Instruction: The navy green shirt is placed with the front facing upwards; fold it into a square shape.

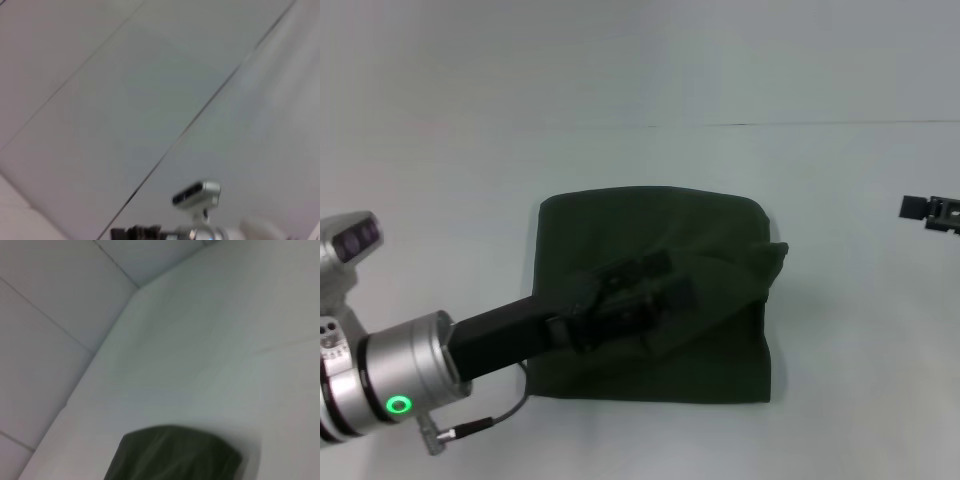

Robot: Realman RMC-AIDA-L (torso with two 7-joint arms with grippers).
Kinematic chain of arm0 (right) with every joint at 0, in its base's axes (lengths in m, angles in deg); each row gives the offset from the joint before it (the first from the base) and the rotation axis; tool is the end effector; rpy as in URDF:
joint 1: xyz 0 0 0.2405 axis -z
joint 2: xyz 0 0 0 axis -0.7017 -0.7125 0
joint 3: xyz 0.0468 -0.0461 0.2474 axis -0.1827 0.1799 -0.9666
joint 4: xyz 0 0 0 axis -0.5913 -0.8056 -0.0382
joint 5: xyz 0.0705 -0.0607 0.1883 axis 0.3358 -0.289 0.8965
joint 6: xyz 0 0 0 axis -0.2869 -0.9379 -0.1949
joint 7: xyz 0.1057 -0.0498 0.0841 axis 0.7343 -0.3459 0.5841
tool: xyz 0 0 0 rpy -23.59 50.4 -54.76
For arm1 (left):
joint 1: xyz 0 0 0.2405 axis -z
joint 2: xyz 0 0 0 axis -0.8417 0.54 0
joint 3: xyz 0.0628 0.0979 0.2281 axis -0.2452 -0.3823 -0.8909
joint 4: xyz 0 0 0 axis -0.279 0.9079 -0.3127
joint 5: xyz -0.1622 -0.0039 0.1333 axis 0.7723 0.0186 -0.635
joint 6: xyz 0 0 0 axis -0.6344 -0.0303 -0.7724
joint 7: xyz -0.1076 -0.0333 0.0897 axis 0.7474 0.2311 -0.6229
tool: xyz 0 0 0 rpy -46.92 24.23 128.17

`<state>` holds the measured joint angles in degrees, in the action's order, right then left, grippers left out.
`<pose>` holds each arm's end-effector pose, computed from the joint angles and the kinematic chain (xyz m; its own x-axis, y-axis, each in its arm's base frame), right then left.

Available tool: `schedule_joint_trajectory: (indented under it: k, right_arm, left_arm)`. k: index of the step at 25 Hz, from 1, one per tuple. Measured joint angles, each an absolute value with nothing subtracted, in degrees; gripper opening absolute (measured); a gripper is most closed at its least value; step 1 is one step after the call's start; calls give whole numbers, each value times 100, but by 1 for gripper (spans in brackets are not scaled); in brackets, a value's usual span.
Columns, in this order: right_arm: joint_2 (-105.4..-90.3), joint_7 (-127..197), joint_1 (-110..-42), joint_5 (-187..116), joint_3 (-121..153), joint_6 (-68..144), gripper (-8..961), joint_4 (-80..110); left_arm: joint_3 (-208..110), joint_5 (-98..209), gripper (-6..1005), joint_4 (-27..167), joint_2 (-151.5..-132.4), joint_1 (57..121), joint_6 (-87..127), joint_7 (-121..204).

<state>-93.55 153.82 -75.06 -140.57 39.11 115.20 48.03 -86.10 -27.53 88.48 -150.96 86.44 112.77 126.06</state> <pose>0.3150 0.3546 0.0911 0.2695 -0.7692 -0.5793 -0.9412 -0.3376 0.0105 -0.2178 0.2813 -0.0480 0.3197 0.5772 0.7514 0.5333 -0.7651 0.3609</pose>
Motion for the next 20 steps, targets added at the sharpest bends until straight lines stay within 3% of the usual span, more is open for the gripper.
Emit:
schedule_joint_trajectory:
  k: [7,20]
  right_arm:
    - [-9277,16208,-7994,-14472,4229,11718,914,4561]
    - [-9340,17275,-8414,-14561,4570,11591,914,3747]
  left_arm:
    - [-8681,-3360,954,9895,-15094,8304,11141,12179]
    - [-8666,-4373,950,10822,-15083,8139,10994,11308]
